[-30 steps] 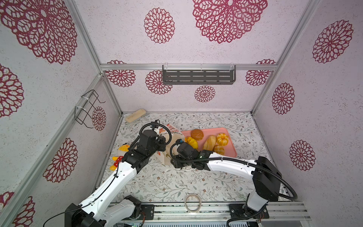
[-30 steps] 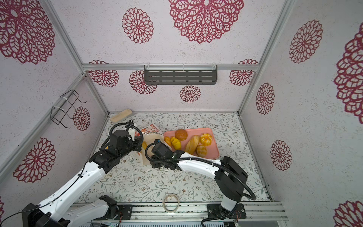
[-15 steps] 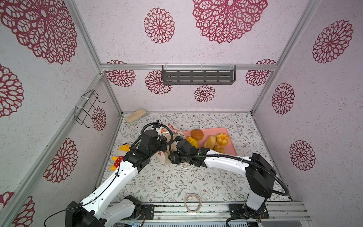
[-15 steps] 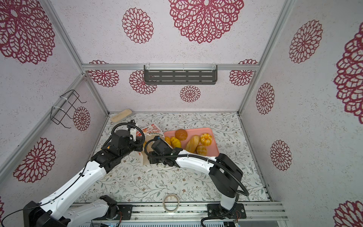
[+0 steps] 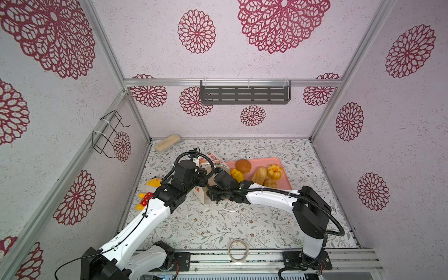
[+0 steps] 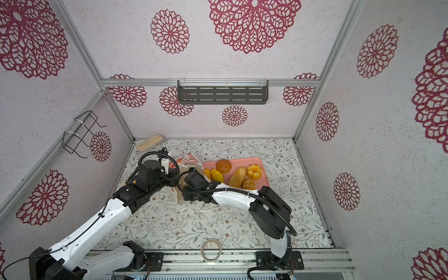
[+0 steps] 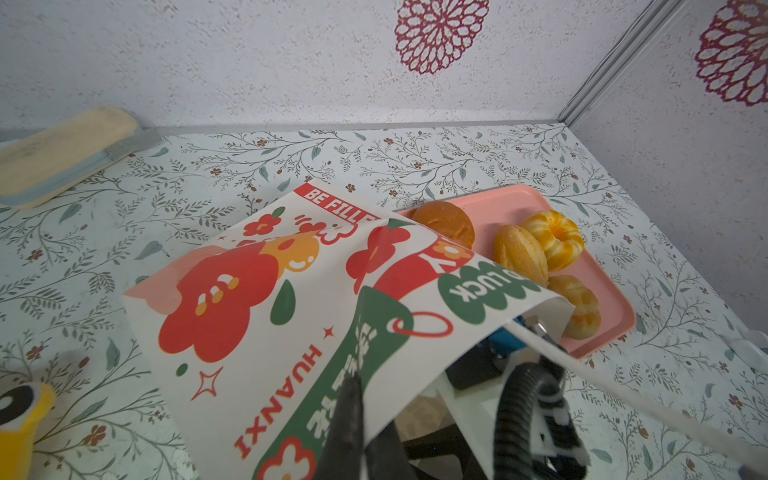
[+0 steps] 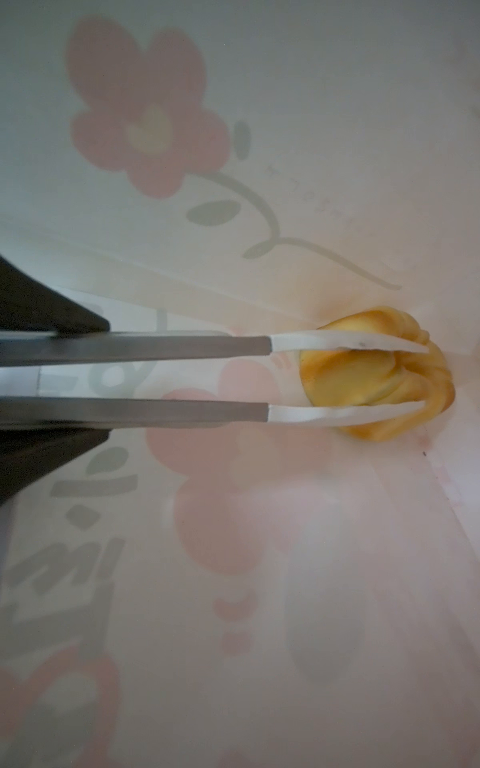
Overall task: Take the fake bread out of the paper bag
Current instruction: 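Close the tongs on the yellow ring-shaped bread inside the bag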
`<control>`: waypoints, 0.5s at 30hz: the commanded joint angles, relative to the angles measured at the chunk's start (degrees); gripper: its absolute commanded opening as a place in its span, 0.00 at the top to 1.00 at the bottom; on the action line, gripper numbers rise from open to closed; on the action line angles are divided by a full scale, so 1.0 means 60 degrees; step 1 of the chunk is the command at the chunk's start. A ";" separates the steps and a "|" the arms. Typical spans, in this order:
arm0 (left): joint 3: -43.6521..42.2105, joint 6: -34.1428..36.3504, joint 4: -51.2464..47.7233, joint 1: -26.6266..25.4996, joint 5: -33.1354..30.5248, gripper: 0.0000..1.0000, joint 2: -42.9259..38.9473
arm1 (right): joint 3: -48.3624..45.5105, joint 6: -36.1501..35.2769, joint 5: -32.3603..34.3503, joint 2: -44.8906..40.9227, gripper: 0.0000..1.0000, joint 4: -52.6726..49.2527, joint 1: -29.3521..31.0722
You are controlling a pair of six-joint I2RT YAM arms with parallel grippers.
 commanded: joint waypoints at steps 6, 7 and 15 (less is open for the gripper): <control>0.0057 -0.0237 0.0236 -0.0241 -0.0412 1.00 0.0186 | 0.0404 -0.0384 0.0148 -0.1020 0.91 -0.0700 -0.0001; 0.0056 -0.0250 0.0240 -0.0254 -0.0472 1.00 0.0193 | 0.0415 -0.0405 0.0118 -0.1092 0.93 -0.0786 0.0009; 0.0056 -0.0361 0.0273 -0.0302 -0.0699 1.00 0.0237 | 0.0108 -0.0323 0.0164 -0.1850 1.00 -0.1170 0.0112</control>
